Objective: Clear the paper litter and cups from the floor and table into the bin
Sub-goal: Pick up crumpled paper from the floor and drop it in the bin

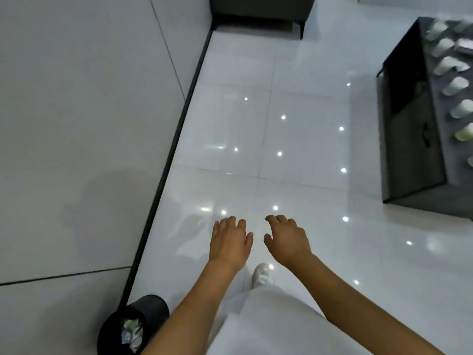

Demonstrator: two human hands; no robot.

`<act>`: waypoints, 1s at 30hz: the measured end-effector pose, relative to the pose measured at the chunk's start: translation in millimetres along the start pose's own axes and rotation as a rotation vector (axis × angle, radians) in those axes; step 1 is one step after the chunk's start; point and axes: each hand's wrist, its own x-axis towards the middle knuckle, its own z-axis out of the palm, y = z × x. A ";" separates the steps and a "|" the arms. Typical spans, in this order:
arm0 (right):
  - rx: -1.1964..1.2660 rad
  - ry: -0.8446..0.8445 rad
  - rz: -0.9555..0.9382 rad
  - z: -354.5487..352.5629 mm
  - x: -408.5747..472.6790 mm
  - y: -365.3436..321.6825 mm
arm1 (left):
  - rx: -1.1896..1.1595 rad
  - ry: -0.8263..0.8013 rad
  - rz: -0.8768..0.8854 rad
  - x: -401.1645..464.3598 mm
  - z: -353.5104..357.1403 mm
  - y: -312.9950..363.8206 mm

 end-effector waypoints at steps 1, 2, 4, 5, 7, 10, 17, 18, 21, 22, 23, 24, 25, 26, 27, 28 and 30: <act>0.015 0.016 0.024 -12.0 6.9 18.1 | 0.021 0.002 0.030 14.6 -6.8 17.2; 0.031 0.028 0.046 -21.9 12.8 32.5 | 0.045 0.000 0.059 26.6 -12.5 30.2; 0.079 0.045 0.105 -42.2 26.7 62.8 | 0.097 -0.021 0.121 53.5 -26.4 58.6; 0.100 0.053 0.133 -50.7 35.4 75.3 | 0.120 -0.033 0.148 67.9 -33.9 70.3; 0.131 0.044 0.176 -64.0 51.9 92.5 | 0.150 -0.060 0.184 94.3 -47.0 86.2; 0.186 0.023 0.238 -88.1 92.3 119.4 | 0.184 -0.084 0.238 152.1 -67.4 109.6; 0.323 0.045 0.371 -175.7 218.3 166.3 | 0.196 -0.136 0.293 307.1 -129.3 151.0; 0.352 0.051 0.386 -192.2 236.9 172.2 | 0.212 -0.140 0.307 329.5 -141.8 157.4; 0.383 0.065 0.405 -236.1 290.8 188.3 | 0.264 -0.117 0.350 391.7 -180.3 179.1; 0.390 0.069 0.404 -248.4 305.0 192.6 | 0.270 -0.115 0.357 408.8 -190.2 184.5; 0.402 0.070 0.405 -261.6 321.6 198.6 | 0.273 -0.114 0.366 428.9 -200.7 191.7; 0.412 0.068 0.411 -272.6 335.5 204.3 | 0.277 -0.118 0.373 445.1 -210.7 199.8; 0.416 0.076 0.417 -283.2 351.4 213.1 | 0.283 -0.115 0.381 463.5 -220.4 210.4; 0.417 0.078 0.419 -293.8 366.5 222.8 | 0.291 -0.118 0.389 481.6 -229.7 222.0; 0.423 0.078 0.424 -303.7 380.0 232.9 | 0.294 -0.128 0.393 498.3 -236.0 232.5; 0.436 0.079 0.434 -315.7 398.3 246.9 | 0.302 -0.142 0.400 520.4 -243.0 245.3; 0.447 0.090 0.453 -338.5 433.2 278.8 | 0.323 -0.152 0.416 562.9 -254.2 273.2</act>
